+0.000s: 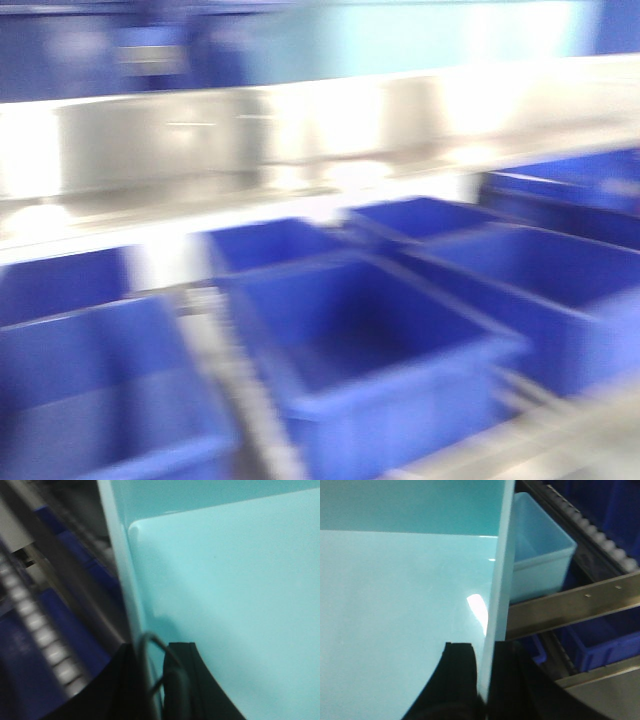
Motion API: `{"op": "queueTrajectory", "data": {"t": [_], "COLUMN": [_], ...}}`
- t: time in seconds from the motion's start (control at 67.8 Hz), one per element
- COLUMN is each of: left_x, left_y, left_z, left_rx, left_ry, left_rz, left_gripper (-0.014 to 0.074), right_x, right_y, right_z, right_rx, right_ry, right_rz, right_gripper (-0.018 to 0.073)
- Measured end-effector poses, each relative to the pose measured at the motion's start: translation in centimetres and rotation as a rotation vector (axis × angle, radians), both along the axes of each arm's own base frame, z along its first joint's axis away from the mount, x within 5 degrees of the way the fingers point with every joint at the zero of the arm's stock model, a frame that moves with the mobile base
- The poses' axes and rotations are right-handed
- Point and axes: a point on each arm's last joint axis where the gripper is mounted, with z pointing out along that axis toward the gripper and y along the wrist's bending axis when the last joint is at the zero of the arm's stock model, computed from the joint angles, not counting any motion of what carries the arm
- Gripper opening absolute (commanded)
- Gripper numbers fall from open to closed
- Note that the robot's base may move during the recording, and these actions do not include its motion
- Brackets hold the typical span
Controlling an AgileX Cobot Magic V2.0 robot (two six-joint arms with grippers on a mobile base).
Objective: Move two blue bins to right shelf middle
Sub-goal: 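Drive the base across the floor carrying the teal bin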
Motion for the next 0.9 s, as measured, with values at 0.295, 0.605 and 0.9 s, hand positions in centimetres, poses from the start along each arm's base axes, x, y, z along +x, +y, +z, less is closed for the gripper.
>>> {"op": "queueTrajectory", "data": {"t": [0.295, 0.605, 0.9], "left_x": [-0.01, -0.01, -0.01], "left_y": [-0.01, -0.01, -0.01], "left_z": [0.0, 0.0, 0.0], "left_rx": [-0.001, -0.001, -0.001], "left_ry": [0.001, 0.001, 0.001], "left_rz": [-0.001, -0.001, -0.001], "left_gripper": [-0.0111, -0.0111, -0.0111], "right_x": [0.0, 0.0, 0.0], "right_y": [0.0, 0.0, 0.0], "right_z": [0.0, 0.01, 0.01], "right_rx": [0.0, -0.001, -0.001], "right_ry": [0.0, -0.001, -0.001], "right_rz": [0.0, 0.001, 0.001], "right_gripper": [-0.0153, -0.0153, -0.0153]}}
